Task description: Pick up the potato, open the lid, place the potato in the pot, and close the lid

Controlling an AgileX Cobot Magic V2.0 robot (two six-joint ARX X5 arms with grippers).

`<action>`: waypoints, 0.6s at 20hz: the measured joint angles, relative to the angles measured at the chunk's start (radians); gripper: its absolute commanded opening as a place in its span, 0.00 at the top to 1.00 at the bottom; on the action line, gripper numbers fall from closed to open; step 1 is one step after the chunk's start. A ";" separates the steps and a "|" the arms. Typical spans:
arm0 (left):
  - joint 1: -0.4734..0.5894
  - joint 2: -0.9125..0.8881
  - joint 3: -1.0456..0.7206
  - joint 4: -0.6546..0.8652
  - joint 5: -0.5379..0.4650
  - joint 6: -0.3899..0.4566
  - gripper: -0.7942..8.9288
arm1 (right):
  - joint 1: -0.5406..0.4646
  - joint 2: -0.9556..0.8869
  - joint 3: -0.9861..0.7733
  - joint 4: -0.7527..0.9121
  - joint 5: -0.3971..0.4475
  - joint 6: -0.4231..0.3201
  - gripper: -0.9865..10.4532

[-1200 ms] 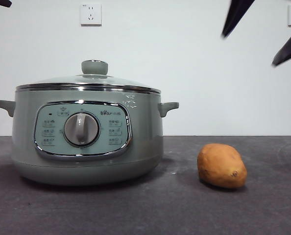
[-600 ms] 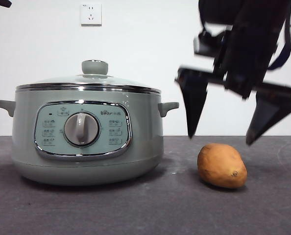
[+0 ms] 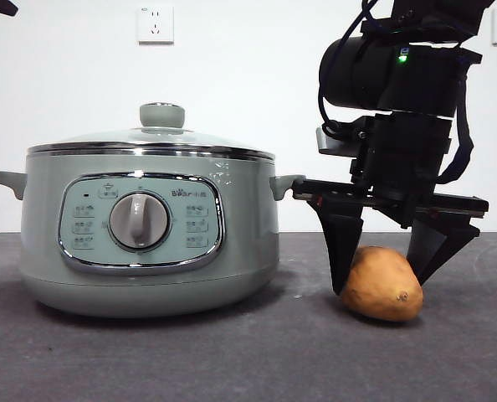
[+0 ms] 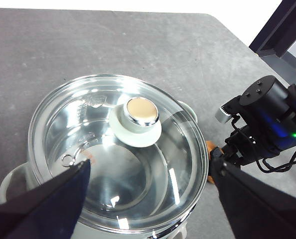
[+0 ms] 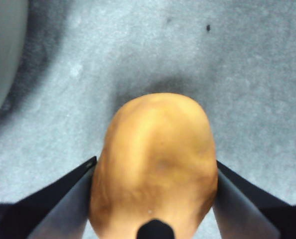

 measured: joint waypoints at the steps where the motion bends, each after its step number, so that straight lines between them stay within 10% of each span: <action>1: 0.000 0.000 0.000 0.000 0.000 0.000 0.50 | 0.000 -0.003 0.000 0.000 0.000 0.000 0.91; 12: -0.174 0.204 0.000 0.334 -0.140 -0.062 0.50 | 0.000 -0.359 0.000 -0.176 0.001 -0.023 0.91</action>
